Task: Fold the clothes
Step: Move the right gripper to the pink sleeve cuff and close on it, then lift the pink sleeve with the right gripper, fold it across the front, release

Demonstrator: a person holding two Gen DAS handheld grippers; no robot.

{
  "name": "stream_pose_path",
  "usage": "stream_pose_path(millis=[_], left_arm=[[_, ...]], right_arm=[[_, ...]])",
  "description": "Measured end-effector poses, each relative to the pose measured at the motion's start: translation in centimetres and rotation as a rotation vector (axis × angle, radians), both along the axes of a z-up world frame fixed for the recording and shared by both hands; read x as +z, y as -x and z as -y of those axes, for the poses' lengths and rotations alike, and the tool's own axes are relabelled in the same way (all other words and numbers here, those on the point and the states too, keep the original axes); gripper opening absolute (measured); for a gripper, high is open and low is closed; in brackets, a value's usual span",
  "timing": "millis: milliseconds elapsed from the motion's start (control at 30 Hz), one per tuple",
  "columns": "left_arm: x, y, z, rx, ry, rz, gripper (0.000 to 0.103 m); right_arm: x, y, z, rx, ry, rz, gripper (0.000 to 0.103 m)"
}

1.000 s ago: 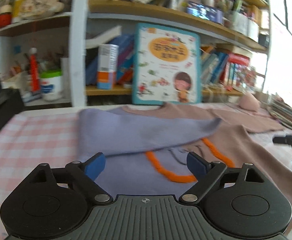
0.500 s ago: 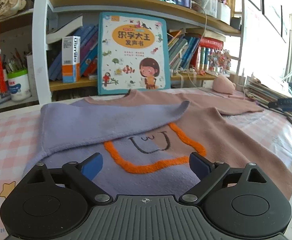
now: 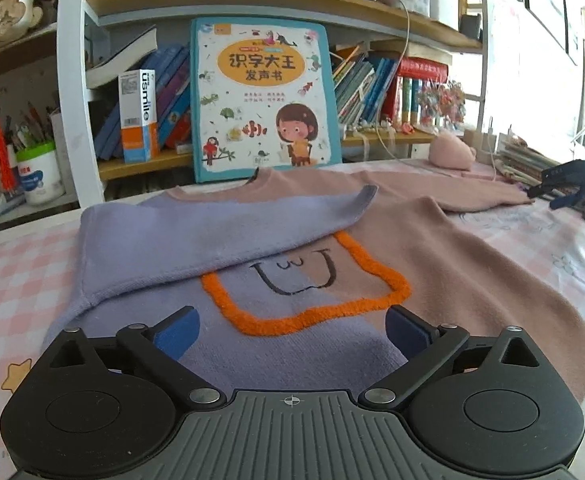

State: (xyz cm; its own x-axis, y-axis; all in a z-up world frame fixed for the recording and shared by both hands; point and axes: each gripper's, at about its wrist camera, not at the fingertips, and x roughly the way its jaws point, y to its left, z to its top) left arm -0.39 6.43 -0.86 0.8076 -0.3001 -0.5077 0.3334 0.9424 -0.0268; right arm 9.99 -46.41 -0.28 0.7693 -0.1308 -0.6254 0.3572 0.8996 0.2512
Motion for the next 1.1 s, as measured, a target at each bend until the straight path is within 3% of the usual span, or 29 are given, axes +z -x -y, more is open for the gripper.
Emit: stream_pose_path(millis=[200,367,533,733,800,900,1100], left_arm=[[-0.2,-1.0,-1.5,0.054,0.07,-0.063,0.101],[-0.2,-1.2,-1.2,0.052,0.059,-0.072,0.101],[-0.2,-1.4,-1.0,0.043,0.046,-0.084,0.101],[-0.3,-1.4,-1.0,0.042,0.048,-0.089,0.101],[-0.3,-1.5,-1.0,0.042,0.048,-0.09,0.101],[-0.3,-1.5,-1.0,0.042,0.049,-0.091,0.101],[-0.3,-1.5,-1.0,0.039,0.043,-0.092,0.102]], right_arm=[[-0.2,-2.1,1.2,-0.054,-0.107,0.02,0.035],[-0.4,-3.2,1.8,-0.076,-0.181,0.042,0.035],[-0.9,-3.5,2.4,-0.046,-0.324,0.068,0.035],[-0.6,-3.9,1.7,-0.046,-0.273,0.04,0.028],[-0.7,-4.1,1.9,-0.048,-0.274,0.028,0.015],[-0.6,-4.5,1.5,-0.036,-0.267,0.011,0.009],[3.4,-4.4,-0.5,0.03,-0.25,0.12,0.008]])
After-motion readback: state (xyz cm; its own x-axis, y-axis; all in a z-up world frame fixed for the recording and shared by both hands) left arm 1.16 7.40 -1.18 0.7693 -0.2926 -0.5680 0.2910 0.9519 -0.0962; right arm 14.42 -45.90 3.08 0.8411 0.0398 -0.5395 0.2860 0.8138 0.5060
